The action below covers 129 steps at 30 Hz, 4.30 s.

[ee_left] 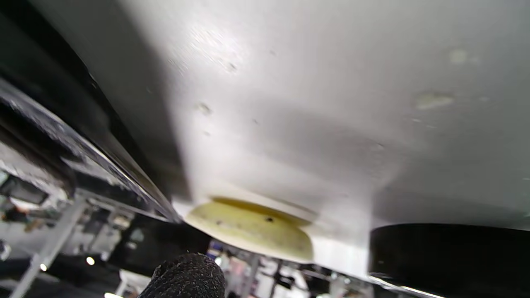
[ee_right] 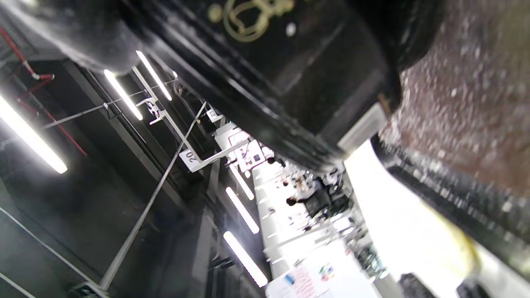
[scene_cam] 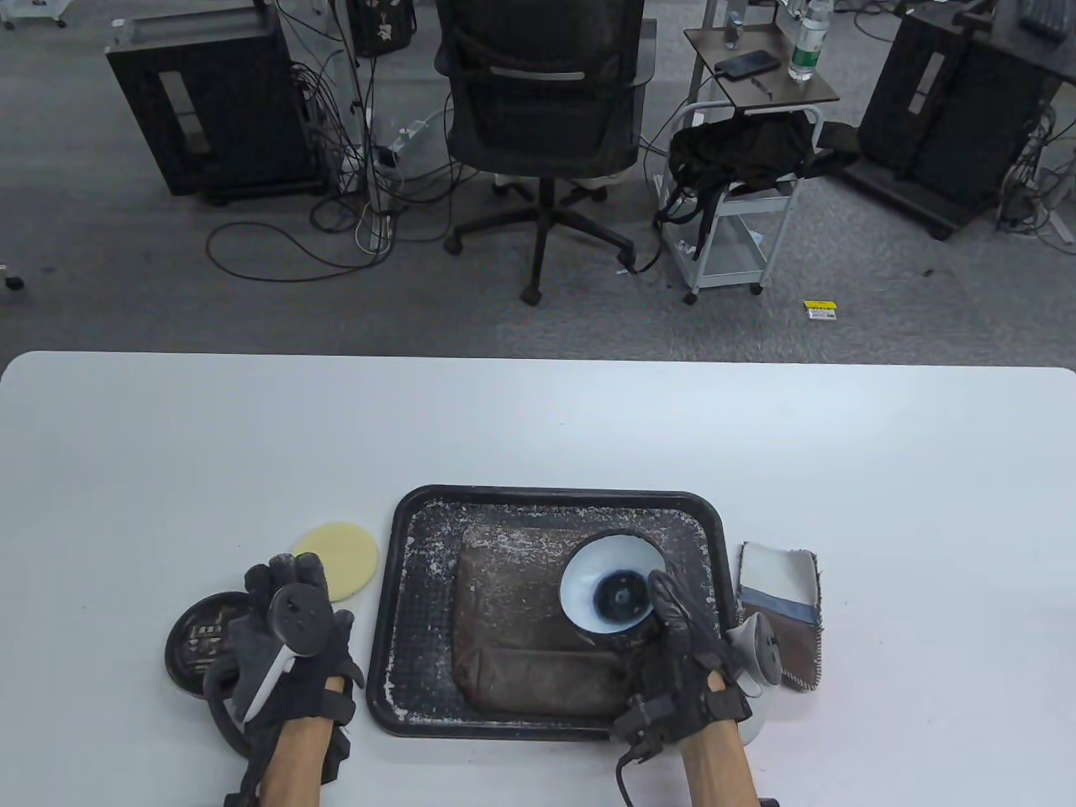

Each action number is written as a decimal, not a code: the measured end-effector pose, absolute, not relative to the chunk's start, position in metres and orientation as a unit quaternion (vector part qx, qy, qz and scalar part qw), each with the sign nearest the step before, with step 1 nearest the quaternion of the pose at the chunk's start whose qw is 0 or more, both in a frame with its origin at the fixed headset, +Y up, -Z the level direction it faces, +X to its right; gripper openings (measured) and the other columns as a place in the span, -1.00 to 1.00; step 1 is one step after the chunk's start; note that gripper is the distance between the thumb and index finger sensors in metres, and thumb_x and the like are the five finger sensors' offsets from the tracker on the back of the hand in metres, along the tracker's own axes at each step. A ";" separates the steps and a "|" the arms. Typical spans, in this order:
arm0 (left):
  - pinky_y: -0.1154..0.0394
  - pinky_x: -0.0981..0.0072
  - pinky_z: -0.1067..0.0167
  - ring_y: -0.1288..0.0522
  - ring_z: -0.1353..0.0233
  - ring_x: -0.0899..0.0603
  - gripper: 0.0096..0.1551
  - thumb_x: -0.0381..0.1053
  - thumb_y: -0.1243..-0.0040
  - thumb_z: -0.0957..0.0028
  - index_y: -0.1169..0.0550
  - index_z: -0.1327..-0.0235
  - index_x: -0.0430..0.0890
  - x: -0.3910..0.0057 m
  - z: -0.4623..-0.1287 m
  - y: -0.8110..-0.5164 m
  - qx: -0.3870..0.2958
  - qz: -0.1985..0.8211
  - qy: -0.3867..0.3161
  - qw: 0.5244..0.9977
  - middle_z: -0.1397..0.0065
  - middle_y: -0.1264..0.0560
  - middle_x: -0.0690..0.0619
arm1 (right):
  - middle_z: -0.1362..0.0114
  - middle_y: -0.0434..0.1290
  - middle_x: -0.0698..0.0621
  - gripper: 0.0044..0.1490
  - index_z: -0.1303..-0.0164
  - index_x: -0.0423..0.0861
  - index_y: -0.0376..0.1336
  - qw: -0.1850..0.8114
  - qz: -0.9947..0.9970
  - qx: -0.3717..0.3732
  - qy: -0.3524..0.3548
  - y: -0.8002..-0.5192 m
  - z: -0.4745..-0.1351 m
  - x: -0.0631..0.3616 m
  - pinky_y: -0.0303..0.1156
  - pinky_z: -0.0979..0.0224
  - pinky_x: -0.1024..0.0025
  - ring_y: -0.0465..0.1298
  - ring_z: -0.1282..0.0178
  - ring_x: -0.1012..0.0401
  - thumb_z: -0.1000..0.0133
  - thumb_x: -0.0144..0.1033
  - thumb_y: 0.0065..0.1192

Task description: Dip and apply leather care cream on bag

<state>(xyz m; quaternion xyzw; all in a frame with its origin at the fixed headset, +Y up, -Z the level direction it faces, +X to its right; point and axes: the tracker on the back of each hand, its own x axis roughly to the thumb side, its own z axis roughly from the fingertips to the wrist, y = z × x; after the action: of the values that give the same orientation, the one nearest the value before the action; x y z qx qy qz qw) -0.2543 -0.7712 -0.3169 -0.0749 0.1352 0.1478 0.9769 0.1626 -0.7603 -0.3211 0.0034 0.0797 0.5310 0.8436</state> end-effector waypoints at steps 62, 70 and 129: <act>-0.10 -0.12 -0.67 -0.06 -0.79 -0.10 -0.29 -0.07 -0.05 -0.24 -0.11 -0.62 0.23 -0.085 -0.283 -0.701 0.070 0.219 -0.234 0.945 -0.77 -0.04 0.15 | -0.49 0.08 -0.46 0.20 -0.54 -0.39 -0.27 0.723 0.689 -0.040 0.032 -0.748 -0.314 0.162 0.44 -0.29 -0.21 0.38 -0.37 -0.38 -0.08 0.05 0.21; -0.14 -0.10 -0.67 -0.11 -0.78 -0.10 -0.31 -0.07 -0.06 -0.24 -0.14 -0.62 0.23 -0.071 -0.281 -0.716 0.043 0.179 -0.276 0.943 -0.76 -0.08 0.15 | -0.48 0.09 -0.46 0.19 -0.54 -0.39 -0.26 0.707 0.704 0.002 0.066 -0.752 -0.314 0.138 0.46 -0.28 -0.20 0.40 -0.37 -0.37 -0.09 0.07 0.21; -0.17 -0.18 -0.63 -0.21 -0.76 -0.08 -0.37 -0.05 -0.08 -0.22 -0.24 -0.57 0.24 -0.092 -0.280 -0.726 -0.008 0.243 -0.296 0.924 -0.74 -0.19 0.18 | -0.44 0.20 -0.48 0.13 -0.55 -0.40 -0.14 0.643 0.765 0.034 -0.001 -0.741 -0.307 0.112 0.49 -0.23 -0.20 0.47 -0.30 -0.36 -0.09 0.08 0.20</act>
<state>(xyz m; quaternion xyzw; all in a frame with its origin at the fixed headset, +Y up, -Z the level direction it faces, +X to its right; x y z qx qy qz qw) -0.0918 -0.7264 -0.2797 -0.0082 -0.2958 0.2431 0.9238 0.1117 -0.7405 -0.3069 0.0335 -0.0009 0.7654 0.6427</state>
